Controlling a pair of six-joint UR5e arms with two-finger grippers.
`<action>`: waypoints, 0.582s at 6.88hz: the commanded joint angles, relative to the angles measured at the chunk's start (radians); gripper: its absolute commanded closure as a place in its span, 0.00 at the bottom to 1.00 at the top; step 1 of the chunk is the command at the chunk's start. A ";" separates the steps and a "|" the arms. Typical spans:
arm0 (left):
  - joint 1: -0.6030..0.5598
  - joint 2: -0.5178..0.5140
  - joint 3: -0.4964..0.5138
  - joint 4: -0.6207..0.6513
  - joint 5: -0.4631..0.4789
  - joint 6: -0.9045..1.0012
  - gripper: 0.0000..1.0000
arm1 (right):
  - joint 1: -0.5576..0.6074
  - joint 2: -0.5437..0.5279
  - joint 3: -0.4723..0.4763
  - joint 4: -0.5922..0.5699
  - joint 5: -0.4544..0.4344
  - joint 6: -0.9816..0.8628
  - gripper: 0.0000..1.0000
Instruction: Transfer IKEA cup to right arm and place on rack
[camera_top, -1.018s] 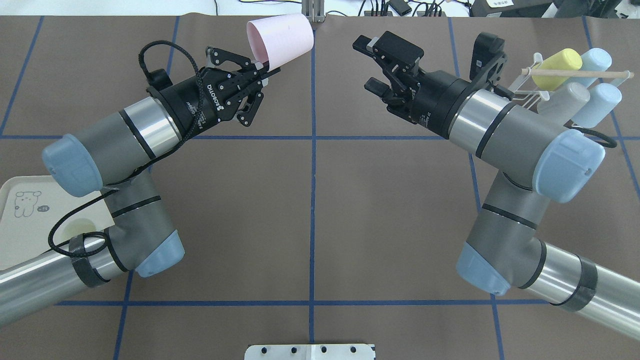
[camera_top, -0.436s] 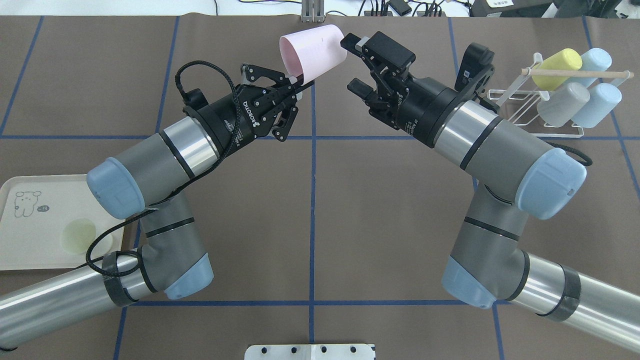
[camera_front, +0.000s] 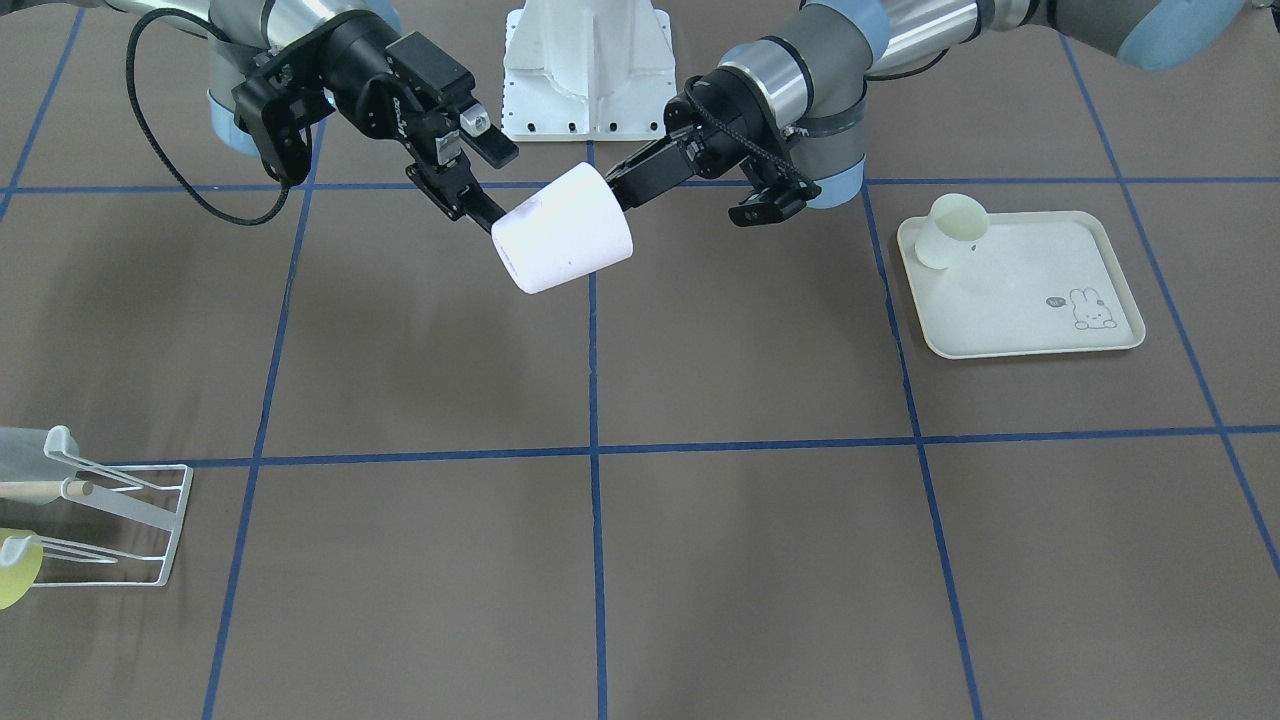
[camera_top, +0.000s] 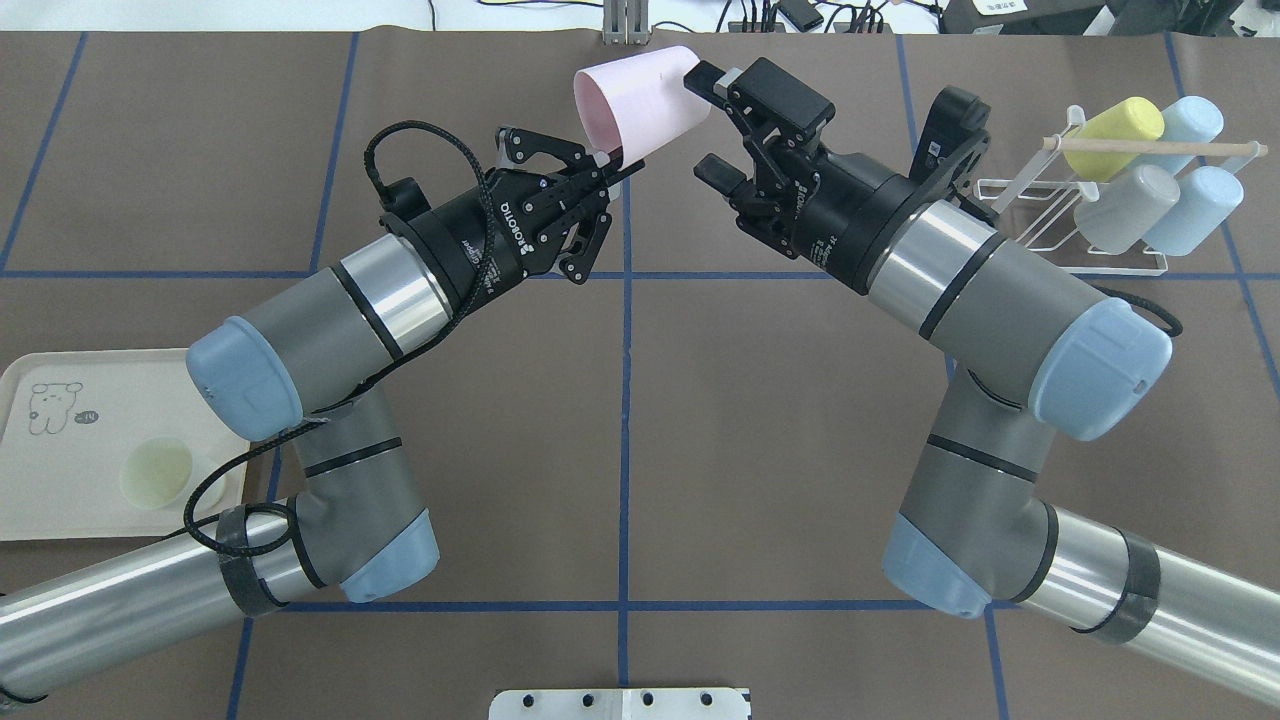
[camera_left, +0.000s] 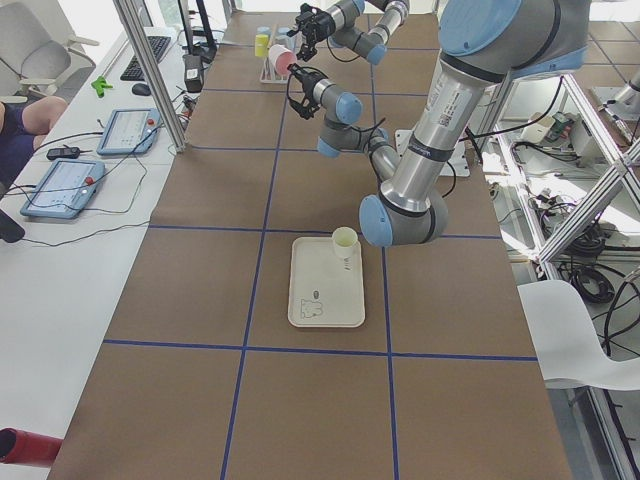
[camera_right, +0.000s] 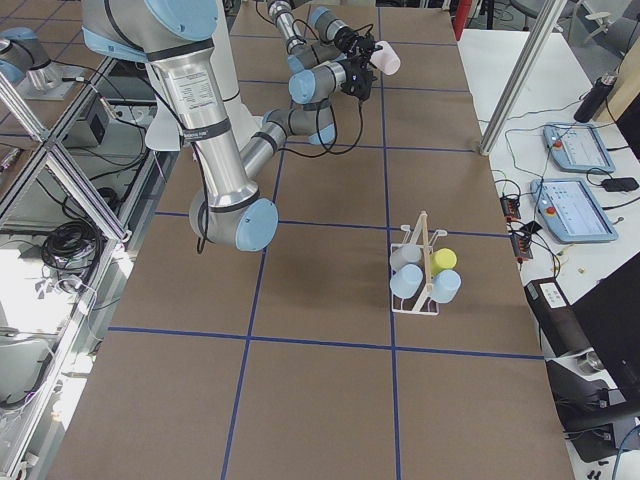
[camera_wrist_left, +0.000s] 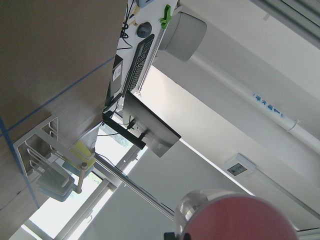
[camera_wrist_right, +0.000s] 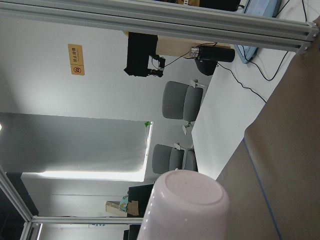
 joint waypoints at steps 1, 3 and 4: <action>0.037 -0.003 -0.001 -0.025 0.038 0.003 1.00 | 0.000 0.000 -0.004 0.000 -0.002 0.001 0.00; 0.040 -0.008 -0.005 -0.026 0.040 0.001 1.00 | 0.000 0.000 -0.006 -0.001 -0.002 0.001 0.00; 0.042 -0.008 -0.010 -0.025 0.040 0.001 1.00 | -0.002 0.000 -0.012 0.000 -0.002 0.001 0.00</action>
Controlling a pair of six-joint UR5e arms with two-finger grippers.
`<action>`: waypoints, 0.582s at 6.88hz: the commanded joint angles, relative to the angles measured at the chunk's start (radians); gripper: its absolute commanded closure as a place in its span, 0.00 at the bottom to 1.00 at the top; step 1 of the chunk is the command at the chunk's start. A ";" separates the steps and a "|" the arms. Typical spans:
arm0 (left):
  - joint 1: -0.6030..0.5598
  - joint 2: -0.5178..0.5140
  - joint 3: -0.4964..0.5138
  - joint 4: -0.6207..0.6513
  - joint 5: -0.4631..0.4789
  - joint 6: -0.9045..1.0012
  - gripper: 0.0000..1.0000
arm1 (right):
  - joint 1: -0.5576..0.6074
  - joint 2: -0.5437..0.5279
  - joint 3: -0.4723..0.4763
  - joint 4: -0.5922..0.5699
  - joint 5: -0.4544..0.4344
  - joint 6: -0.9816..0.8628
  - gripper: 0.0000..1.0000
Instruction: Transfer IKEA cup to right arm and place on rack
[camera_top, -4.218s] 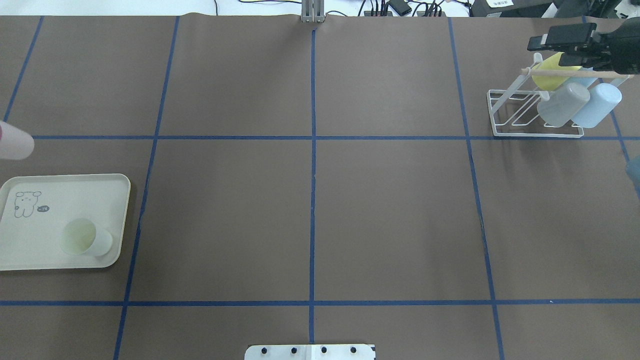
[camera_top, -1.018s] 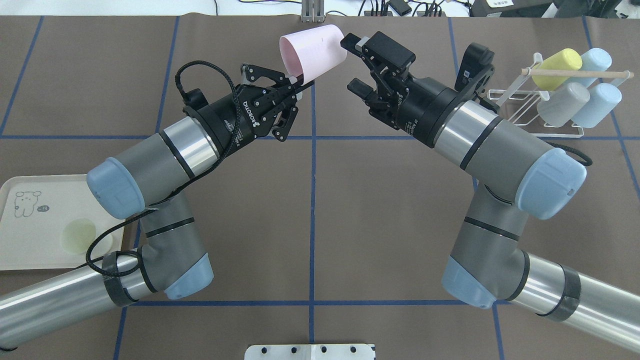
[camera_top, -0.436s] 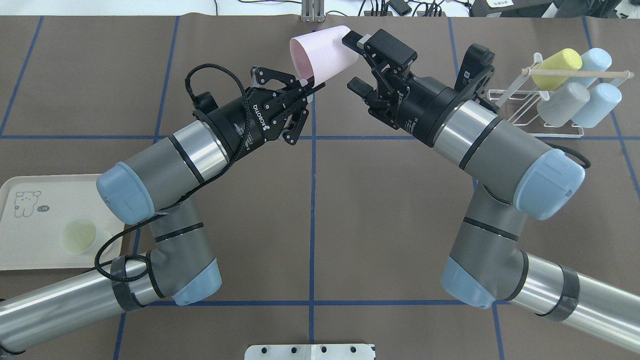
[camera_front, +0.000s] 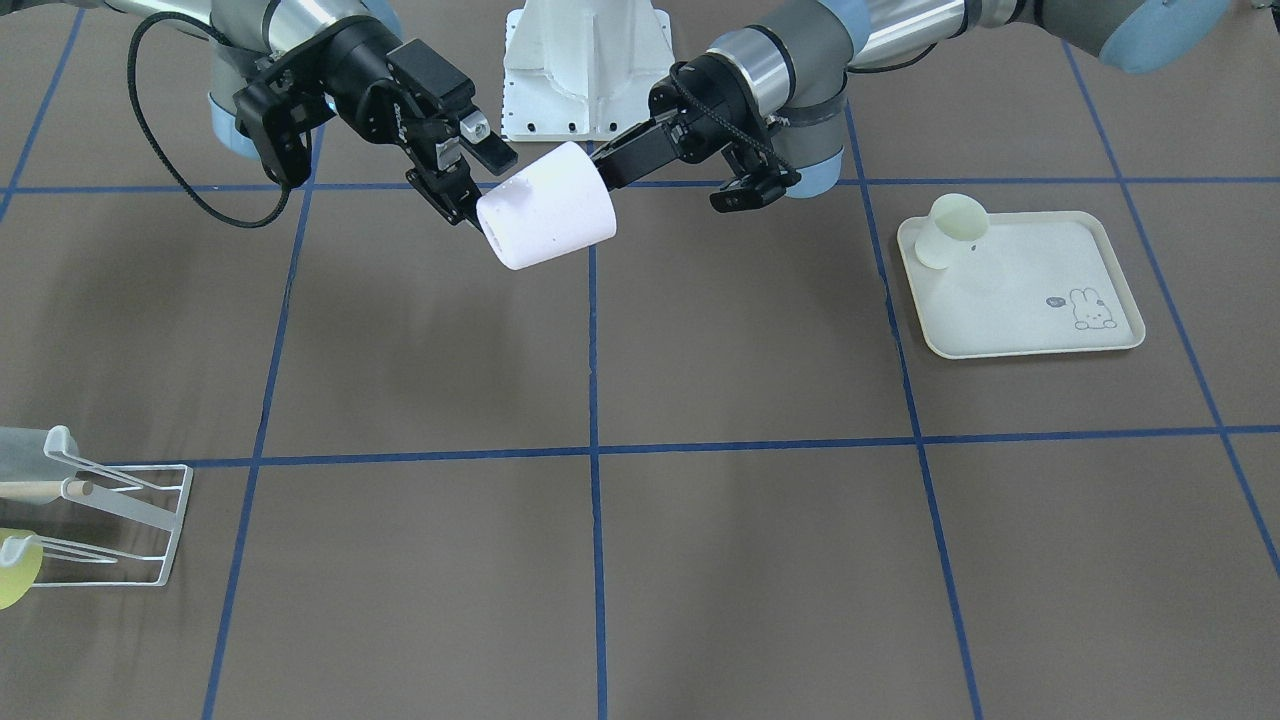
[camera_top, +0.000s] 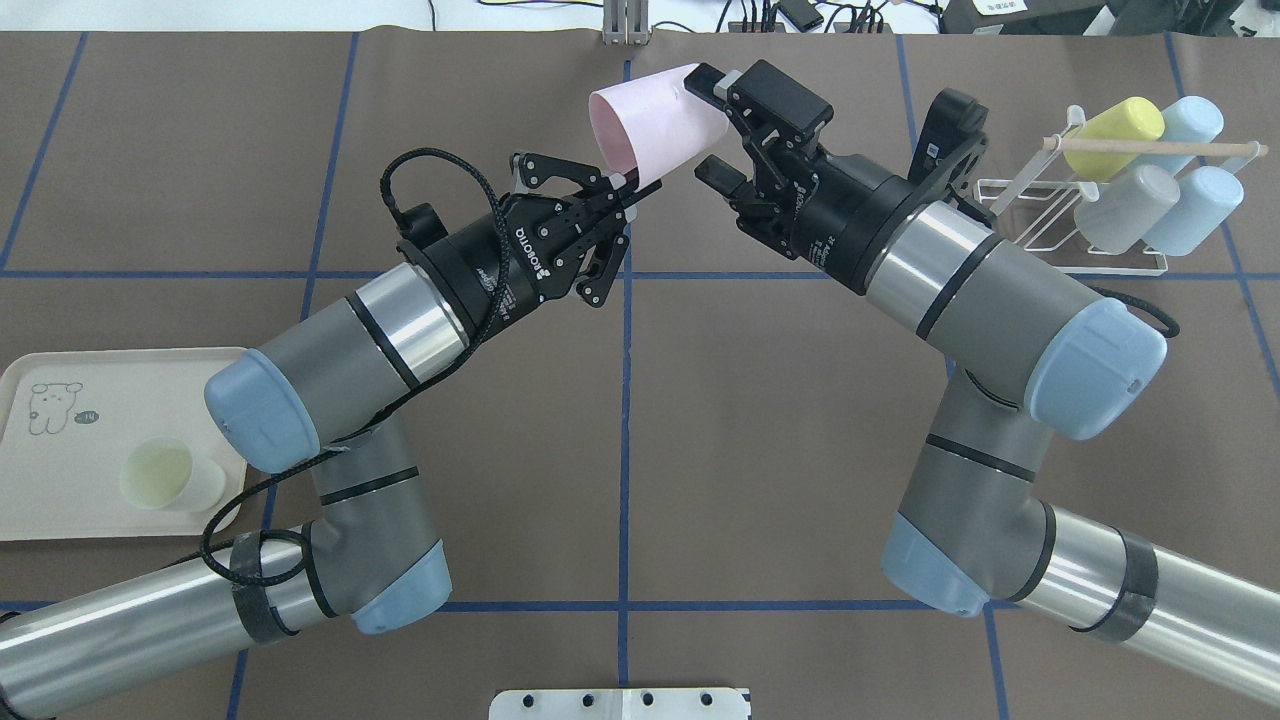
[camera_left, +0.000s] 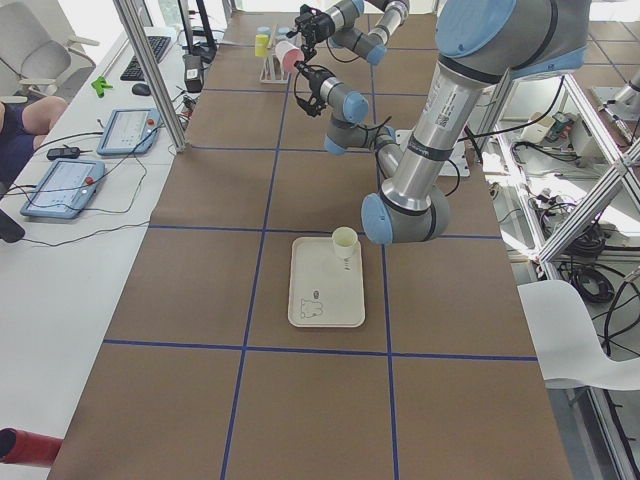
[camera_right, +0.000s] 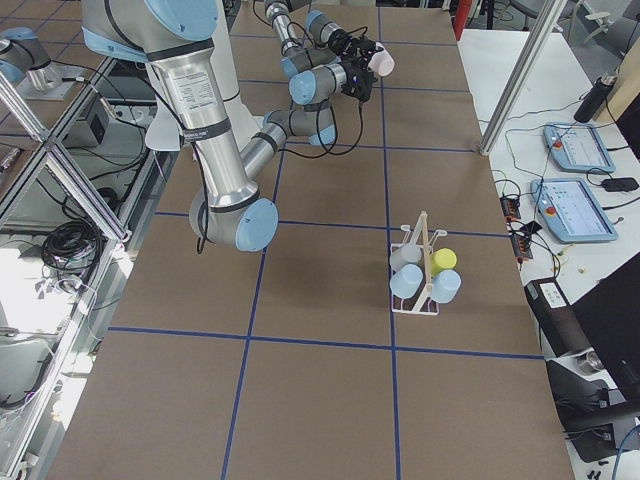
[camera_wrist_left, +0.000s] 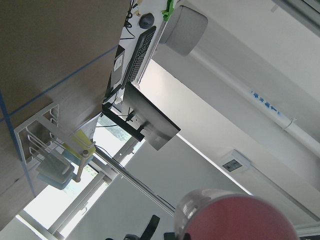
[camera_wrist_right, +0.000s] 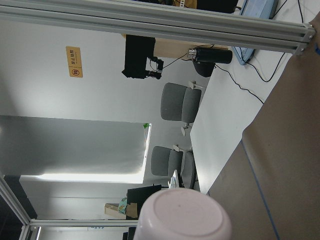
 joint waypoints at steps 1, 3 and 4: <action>0.004 -0.001 -0.003 0.000 0.001 0.000 1.00 | -0.001 0.000 -0.005 0.001 0.000 0.000 0.00; 0.025 -0.006 -0.003 0.005 0.004 0.004 1.00 | -0.001 0.009 -0.005 -0.001 0.000 0.000 0.00; 0.027 -0.009 -0.007 0.005 0.004 0.009 1.00 | -0.001 0.009 -0.006 -0.001 0.000 0.000 0.00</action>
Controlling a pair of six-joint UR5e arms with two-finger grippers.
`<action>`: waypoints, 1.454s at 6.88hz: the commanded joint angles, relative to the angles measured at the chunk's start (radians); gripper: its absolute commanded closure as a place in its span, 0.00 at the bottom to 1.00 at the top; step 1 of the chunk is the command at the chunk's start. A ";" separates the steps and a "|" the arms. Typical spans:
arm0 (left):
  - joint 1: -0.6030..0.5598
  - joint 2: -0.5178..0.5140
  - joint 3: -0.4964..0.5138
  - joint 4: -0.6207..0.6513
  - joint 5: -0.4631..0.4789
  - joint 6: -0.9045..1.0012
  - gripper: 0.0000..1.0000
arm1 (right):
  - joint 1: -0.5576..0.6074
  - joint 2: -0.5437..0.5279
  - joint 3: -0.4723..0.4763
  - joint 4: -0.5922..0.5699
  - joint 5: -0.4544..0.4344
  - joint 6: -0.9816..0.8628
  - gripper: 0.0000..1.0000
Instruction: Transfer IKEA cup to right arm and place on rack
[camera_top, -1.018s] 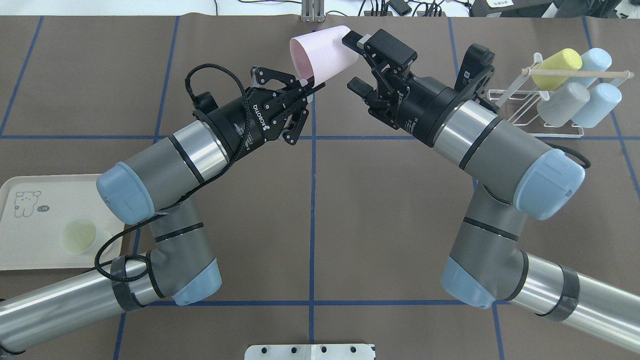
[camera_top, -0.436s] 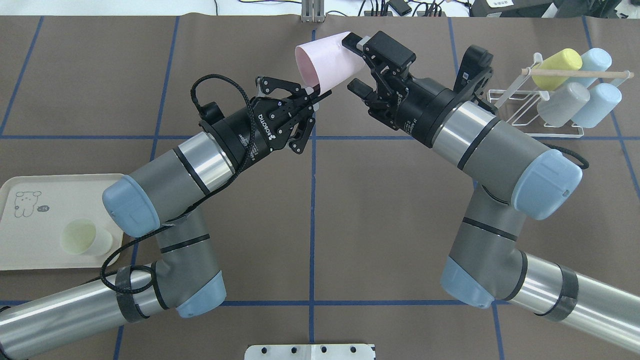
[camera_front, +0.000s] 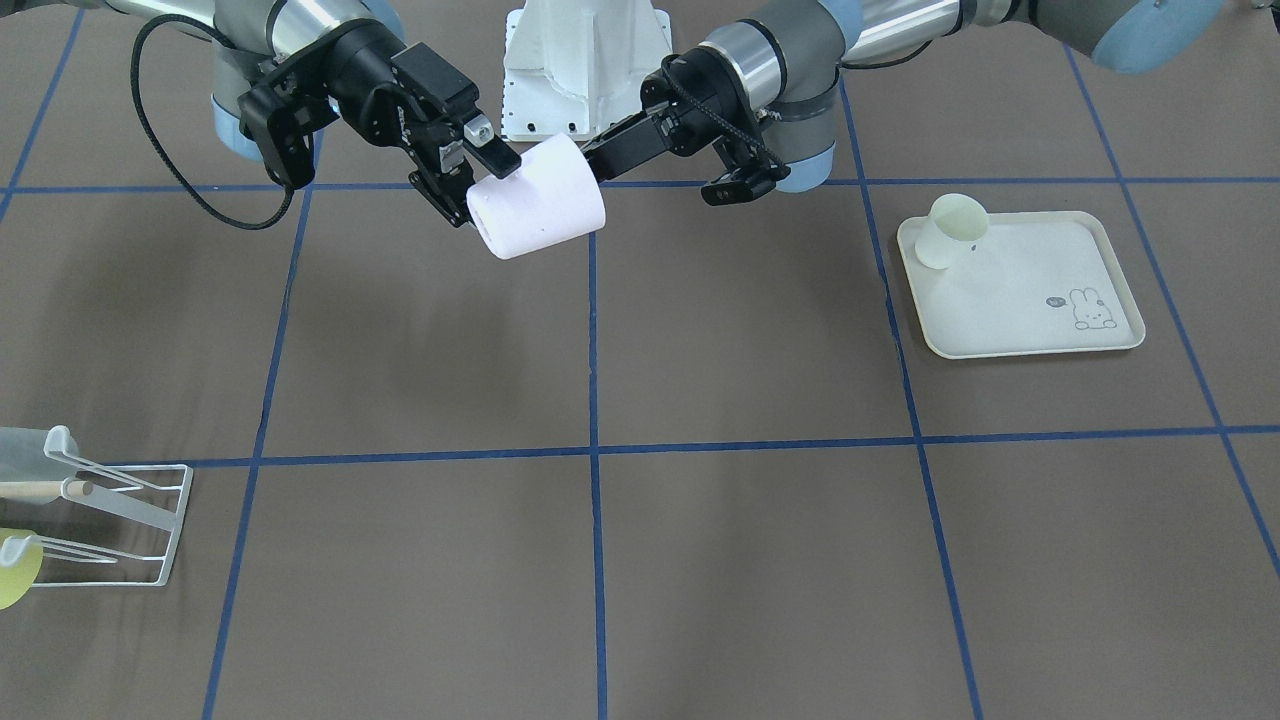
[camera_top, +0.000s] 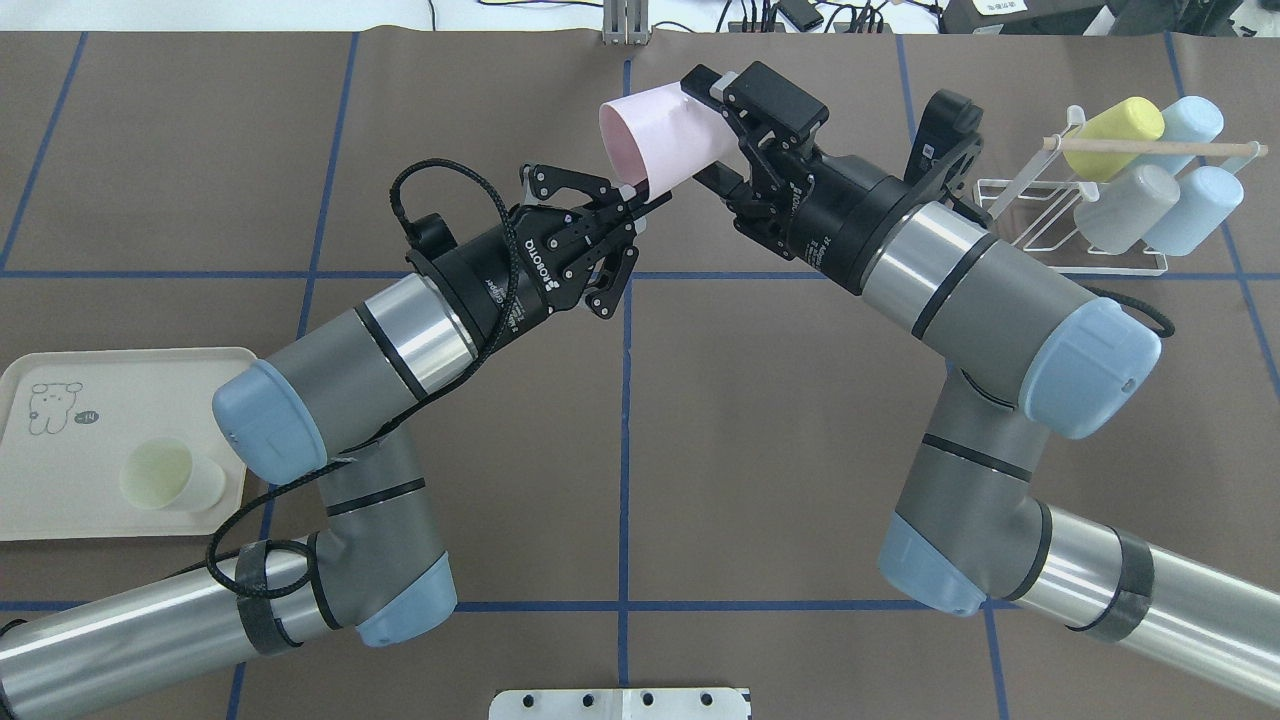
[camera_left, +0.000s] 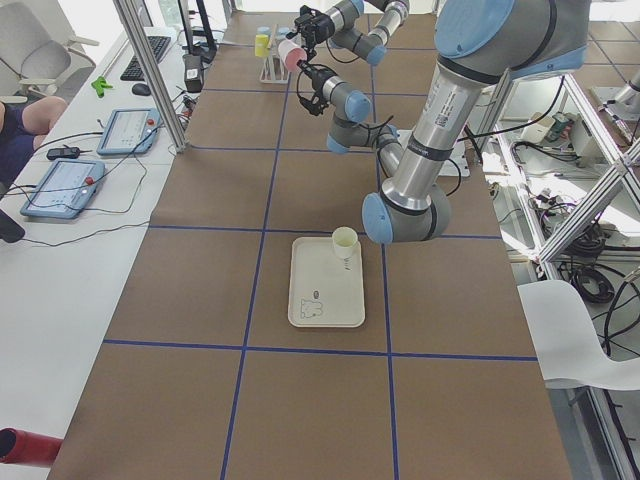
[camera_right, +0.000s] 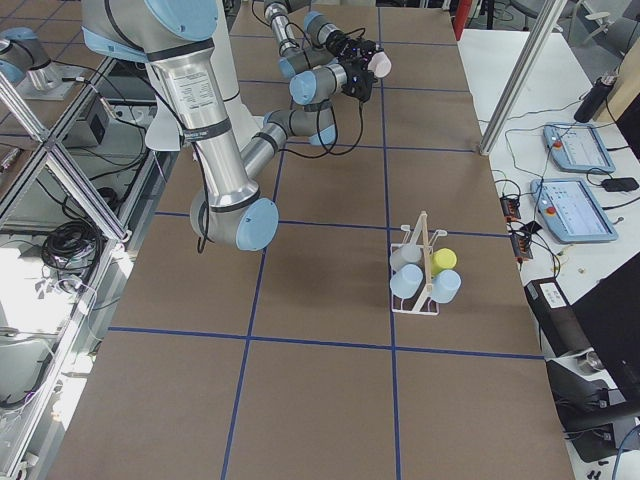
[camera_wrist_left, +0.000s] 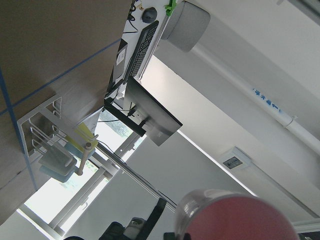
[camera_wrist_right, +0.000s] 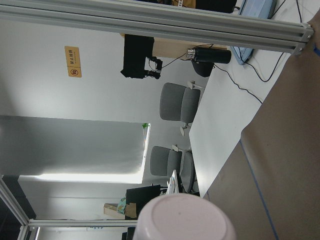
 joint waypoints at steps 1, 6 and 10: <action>0.008 -0.005 -0.006 0.001 0.001 0.006 1.00 | 0.000 0.002 -0.001 0.000 0.000 0.000 0.00; 0.032 -0.007 -0.009 0.001 0.022 0.009 1.00 | 0.000 0.002 -0.001 0.000 0.000 0.000 0.00; 0.032 -0.008 -0.011 -0.001 0.016 0.014 0.80 | 0.001 0.016 -0.001 0.000 0.002 0.075 1.00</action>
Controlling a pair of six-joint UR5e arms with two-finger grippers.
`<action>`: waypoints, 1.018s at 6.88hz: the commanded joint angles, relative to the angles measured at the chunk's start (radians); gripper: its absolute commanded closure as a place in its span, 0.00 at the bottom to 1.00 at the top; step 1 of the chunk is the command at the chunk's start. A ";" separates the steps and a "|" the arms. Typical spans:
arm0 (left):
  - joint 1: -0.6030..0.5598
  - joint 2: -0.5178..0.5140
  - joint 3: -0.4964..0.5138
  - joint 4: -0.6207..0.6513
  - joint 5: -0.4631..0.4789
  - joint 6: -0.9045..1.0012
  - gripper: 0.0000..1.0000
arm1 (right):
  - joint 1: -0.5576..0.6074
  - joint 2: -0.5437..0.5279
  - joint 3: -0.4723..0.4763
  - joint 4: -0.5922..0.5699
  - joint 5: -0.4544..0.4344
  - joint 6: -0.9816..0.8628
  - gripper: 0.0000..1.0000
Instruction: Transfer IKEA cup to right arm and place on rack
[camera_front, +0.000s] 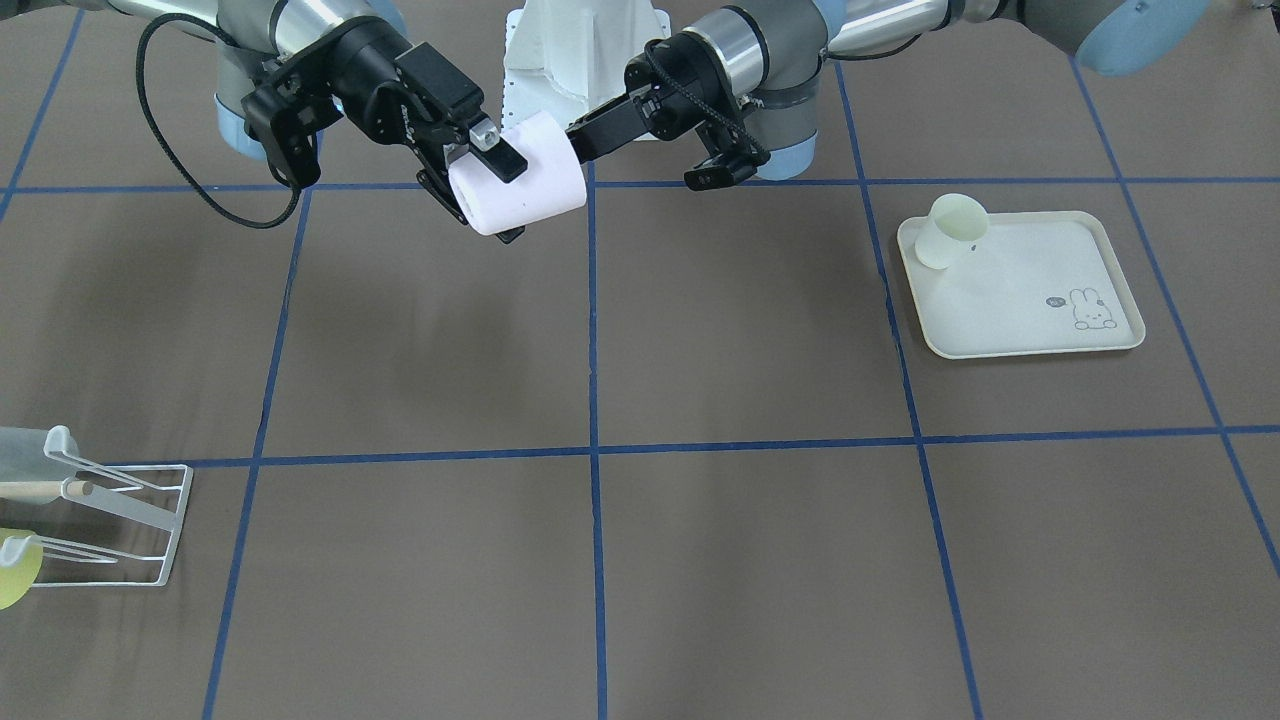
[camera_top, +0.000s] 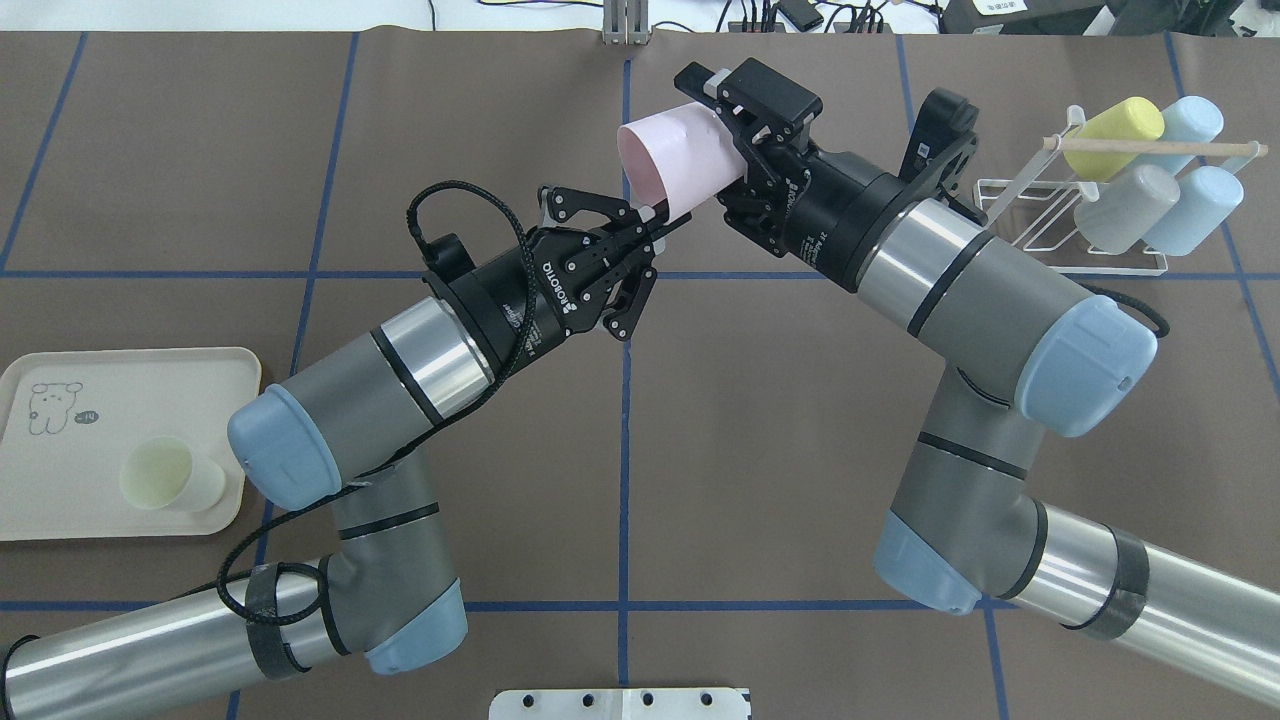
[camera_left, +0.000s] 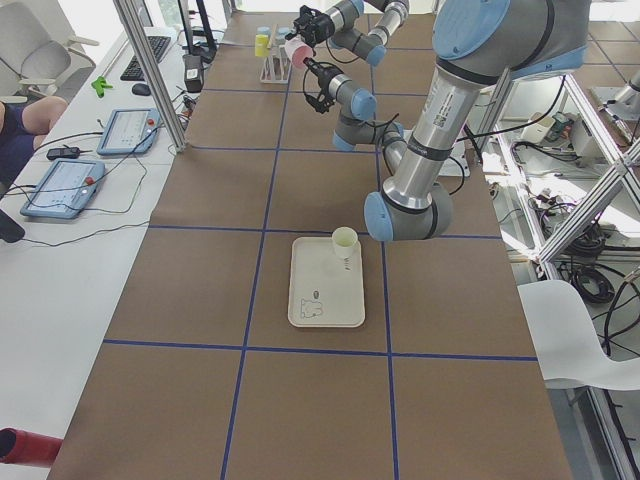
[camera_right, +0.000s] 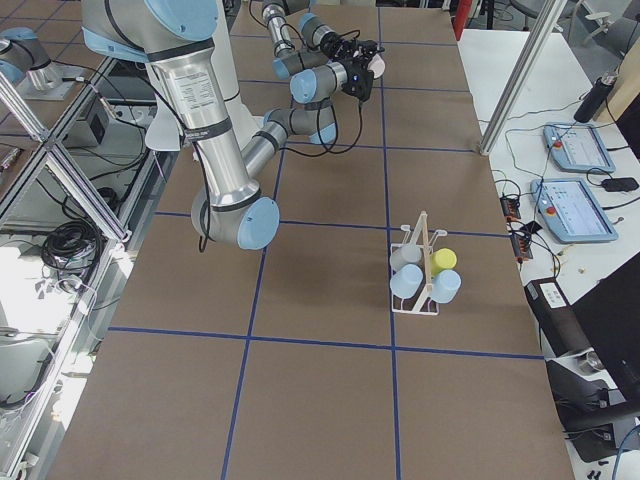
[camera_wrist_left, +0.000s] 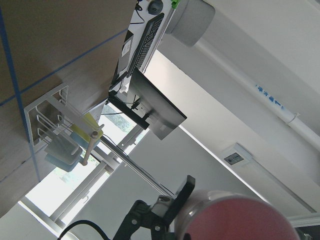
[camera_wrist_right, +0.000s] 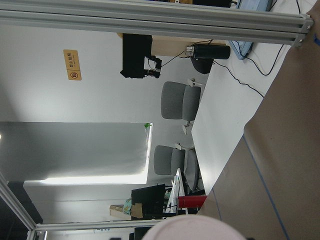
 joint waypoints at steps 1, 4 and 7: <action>0.001 0.000 -0.003 0.002 -0.004 0.035 0.01 | 0.006 0.009 -0.005 -0.001 0.001 0.025 1.00; -0.001 0.014 -0.019 0.000 -0.004 0.052 0.00 | 0.029 0.009 -0.005 -0.001 0.004 0.026 1.00; -0.009 0.057 -0.083 -0.003 -0.021 0.099 0.00 | 0.156 -0.004 -0.024 -0.004 0.070 0.028 1.00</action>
